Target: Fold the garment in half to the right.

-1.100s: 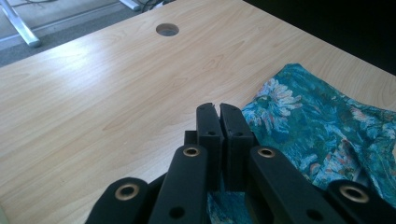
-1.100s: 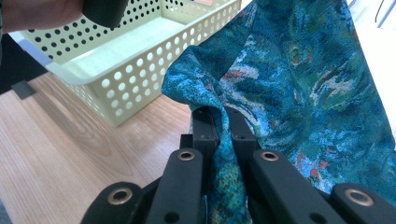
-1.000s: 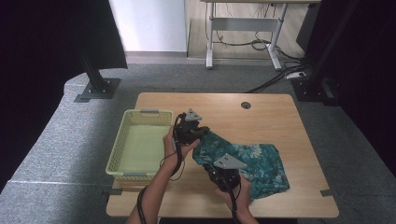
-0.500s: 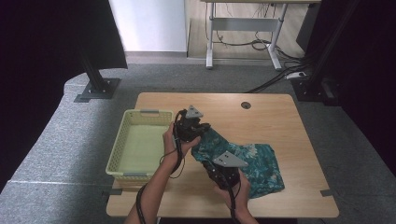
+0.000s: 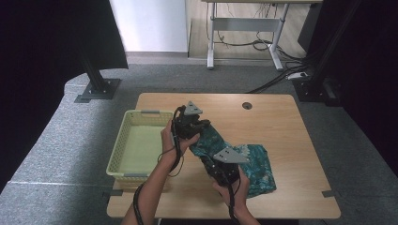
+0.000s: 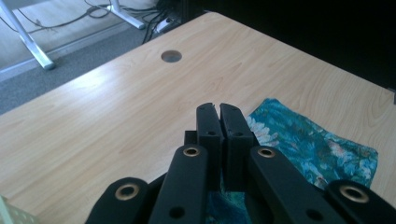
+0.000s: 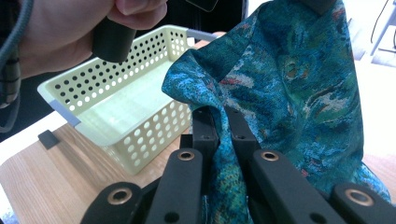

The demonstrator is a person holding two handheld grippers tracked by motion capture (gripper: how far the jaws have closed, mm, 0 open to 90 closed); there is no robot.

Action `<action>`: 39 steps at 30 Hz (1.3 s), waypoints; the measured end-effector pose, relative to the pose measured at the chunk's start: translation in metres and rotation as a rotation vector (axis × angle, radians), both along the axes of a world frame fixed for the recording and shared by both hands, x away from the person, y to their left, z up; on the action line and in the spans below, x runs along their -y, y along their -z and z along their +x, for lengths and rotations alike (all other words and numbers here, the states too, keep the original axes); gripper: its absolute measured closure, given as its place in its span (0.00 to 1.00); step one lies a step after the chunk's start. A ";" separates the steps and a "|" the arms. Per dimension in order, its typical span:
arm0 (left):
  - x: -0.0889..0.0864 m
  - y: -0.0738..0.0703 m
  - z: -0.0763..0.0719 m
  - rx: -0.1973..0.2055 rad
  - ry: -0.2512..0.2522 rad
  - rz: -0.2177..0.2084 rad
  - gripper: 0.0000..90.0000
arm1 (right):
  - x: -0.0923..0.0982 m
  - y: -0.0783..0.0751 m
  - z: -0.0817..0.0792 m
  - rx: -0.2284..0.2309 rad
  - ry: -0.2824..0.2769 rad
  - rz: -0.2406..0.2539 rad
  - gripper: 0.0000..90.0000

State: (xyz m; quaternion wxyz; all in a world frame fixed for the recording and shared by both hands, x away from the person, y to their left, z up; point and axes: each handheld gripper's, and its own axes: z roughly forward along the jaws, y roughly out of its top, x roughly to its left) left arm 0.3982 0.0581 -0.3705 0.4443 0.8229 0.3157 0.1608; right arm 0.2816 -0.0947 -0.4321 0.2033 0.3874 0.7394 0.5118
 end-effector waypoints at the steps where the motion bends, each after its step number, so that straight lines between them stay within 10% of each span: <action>1: 0.000 0.002 0.000 -0.005 -0.002 -0.002 0.98 | -0.001 0.002 0.000 -0.004 -0.001 -0.002 0.94; 39: -0.017 0.001 0.009 -0.028 -0.021 0.026 0.98 | -0.034 0.017 0.014 -0.001 0.027 0.010 0.94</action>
